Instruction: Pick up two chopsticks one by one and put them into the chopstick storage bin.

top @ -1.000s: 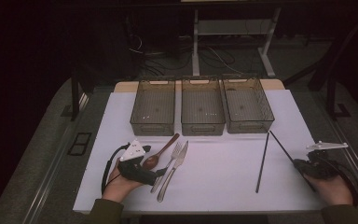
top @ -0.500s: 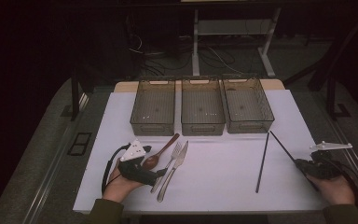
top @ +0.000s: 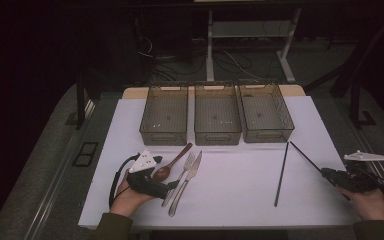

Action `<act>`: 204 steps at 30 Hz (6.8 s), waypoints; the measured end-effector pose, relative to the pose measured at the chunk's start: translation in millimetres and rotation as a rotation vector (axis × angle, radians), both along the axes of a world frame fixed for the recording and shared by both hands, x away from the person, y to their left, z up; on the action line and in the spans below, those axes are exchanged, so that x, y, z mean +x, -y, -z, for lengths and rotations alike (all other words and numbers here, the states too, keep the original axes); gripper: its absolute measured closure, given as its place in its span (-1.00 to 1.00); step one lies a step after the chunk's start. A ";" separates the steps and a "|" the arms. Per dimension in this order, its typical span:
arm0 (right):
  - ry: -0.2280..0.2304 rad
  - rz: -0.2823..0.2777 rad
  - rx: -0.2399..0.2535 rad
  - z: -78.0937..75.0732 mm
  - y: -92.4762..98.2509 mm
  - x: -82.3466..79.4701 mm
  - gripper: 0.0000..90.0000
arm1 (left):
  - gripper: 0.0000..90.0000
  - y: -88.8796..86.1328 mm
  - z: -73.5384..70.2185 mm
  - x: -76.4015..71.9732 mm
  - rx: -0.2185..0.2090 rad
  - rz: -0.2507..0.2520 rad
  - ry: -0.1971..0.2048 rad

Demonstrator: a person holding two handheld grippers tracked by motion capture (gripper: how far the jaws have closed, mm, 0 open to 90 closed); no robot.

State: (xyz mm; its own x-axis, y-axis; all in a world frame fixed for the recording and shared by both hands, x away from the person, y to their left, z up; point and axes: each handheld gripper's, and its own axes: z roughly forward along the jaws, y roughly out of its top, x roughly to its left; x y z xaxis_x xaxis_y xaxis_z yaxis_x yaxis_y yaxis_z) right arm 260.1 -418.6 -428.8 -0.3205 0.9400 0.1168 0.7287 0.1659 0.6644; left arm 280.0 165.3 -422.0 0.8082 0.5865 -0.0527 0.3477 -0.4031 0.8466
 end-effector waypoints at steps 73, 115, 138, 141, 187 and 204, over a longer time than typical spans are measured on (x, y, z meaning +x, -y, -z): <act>0.198 -0.476 0.140 -68.3 -163.6 80.7 0.88 | -1.00 7.1 3.7 -1.3 -0.038 0.039 -0.015; 0.080 -0.405 0.087 -69.9 -364.5 207.0 0.88 | -1.00 8.0 3.7 0.3 -0.059 0.051 -0.018; 0.018 -0.387 0.067 -54.3 -420.7 233.9 0.83 | -1.00 8.2 5.3 2.2 -0.064 0.057 -0.028; 0.021 -0.400 0.075 -55.6 -422.0 233.8 0.71 | -1.00 8.4 5.6 2.3 -0.062 0.055 -0.029; 0.071 -0.537 0.130 -57.6 -218.7 85.9 0.97 | -1.00 6.4 7.0 0.8 -0.036 0.035 -0.033; 0.019 -0.387 0.052 -22.9 -126.0 39.9 0.97 | -1.00 6.0 7.4 0.1 -0.031 0.030 -0.035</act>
